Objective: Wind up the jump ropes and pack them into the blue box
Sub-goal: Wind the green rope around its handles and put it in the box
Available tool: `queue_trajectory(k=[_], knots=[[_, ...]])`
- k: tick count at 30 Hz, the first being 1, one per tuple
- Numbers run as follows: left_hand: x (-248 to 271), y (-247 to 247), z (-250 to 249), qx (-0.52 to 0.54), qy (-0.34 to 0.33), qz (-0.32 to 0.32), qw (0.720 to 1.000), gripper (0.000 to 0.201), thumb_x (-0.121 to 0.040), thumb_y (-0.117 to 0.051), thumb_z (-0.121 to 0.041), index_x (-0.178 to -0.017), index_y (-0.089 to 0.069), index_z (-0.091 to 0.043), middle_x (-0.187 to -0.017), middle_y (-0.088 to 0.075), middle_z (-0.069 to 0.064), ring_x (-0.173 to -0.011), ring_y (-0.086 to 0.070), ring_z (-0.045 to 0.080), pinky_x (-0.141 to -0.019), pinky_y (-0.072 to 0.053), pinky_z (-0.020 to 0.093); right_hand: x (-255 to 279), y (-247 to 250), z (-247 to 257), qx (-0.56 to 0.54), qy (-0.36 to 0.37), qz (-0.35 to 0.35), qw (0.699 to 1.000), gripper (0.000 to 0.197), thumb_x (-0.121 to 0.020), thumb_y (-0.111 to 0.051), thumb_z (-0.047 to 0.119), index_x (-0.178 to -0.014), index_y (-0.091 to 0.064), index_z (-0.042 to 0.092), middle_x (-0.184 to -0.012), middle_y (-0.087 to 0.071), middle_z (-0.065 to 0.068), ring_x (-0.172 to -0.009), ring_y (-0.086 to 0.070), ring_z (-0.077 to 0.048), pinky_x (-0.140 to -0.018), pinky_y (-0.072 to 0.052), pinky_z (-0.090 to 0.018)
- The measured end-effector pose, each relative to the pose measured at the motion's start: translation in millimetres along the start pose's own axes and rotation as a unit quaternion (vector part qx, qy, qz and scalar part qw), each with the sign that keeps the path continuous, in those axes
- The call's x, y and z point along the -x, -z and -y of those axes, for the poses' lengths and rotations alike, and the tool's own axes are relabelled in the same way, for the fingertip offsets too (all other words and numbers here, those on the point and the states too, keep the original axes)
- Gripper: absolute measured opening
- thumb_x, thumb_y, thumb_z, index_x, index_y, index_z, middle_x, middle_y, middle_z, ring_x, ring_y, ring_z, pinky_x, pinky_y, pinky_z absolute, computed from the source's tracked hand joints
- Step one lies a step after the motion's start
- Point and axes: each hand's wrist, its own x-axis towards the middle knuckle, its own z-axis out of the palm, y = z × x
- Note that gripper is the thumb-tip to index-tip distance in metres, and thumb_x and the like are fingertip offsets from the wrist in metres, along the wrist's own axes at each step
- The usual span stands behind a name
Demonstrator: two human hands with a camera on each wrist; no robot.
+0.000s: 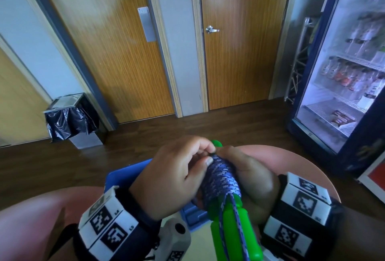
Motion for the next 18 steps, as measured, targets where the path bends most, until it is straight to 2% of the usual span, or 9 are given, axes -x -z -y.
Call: queue_trajectory(k=[3,6,9,13,16,18], knots=[[4,0,-2,-0.017,-0.018,0.0,1.0,0.008,-0.089,-0.058,-0.019,-0.092,-0.063,-0.024,-0.087,-0.063,-0.014,-0.081,-0.059,-0.001,-0.074,-0.045,0.016,1,2,1,-0.002,-0.017,0.003,1.0,0.042,-0.079,-0.059,0.036,-0.092,-0.062,-0.003,-0.08,-0.057,-0.023,-0.07,-0.057,-0.035,-0.069,-0.049,-0.042],[2,1,-3,-0.049,-0.011,0.024,0.998,0.011,-0.09,-0.052,-0.024,-0.095,-0.062,-0.024,-0.089,-0.06,-0.016,-0.082,-0.055,-0.004,-0.075,-0.038,0.007,1,3,3,-0.003,-0.014,-0.001,1.0,0.042,-0.083,-0.053,0.038,-0.091,-0.062,-0.003,-0.076,-0.056,-0.022,-0.064,-0.057,-0.033,-0.064,-0.048,-0.04],[-1,5,-3,-0.072,-0.003,0.059,0.996,0.016,-0.083,-0.056,-0.021,-0.097,-0.064,-0.024,-0.086,-0.057,-0.019,-0.077,-0.051,-0.007,-0.071,-0.035,0.002,0,2,1,0.003,-0.004,-0.004,1.0,0.037,-0.079,-0.058,0.035,-0.09,-0.068,0.001,-0.082,-0.057,-0.023,-0.069,-0.056,-0.033,-0.07,-0.046,-0.043],[-7,11,-6,-0.101,-0.011,0.083,0.991,0.026,-0.07,-0.061,-0.012,-0.093,-0.064,-0.024,-0.077,-0.055,-0.016,-0.065,-0.05,-0.002,-0.06,-0.041,0.01,-1,-2,0,-0.003,0.012,-0.016,1.0,0.034,-0.076,-0.06,0.035,-0.091,-0.067,0.005,-0.085,-0.058,-0.021,-0.071,-0.054,-0.033,-0.07,-0.044,-0.044],[-11,14,-10,-0.105,-0.006,0.059,0.993,0.019,-0.069,-0.061,-0.013,-0.085,-0.066,-0.022,-0.072,-0.057,-0.015,-0.065,-0.053,0.003,-0.058,-0.045,0.016,-1,-5,1,-0.008,0.015,-0.019,1.0,0.042,-0.077,-0.061,0.035,-0.099,-0.063,0.0,-0.083,-0.056,-0.023,-0.068,-0.054,-0.033,-0.068,-0.045,-0.044],[-11,15,-14,-0.098,0.005,0.038,0.994,0.013,-0.07,-0.061,-0.014,-0.08,-0.065,-0.022,-0.068,-0.055,-0.018,-0.066,-0.054,0.002,-0.06,-0.044,0.012,1,-8,0,0.003,0.017,-0.015,1.0,0.049,-0.079,-0.06,0.036,-0.104,-0.059,-0.006,-0.077,-0.055,-0.024,-0.064,-0.055,-0.034,-0.063,-0.048,-0.04]])
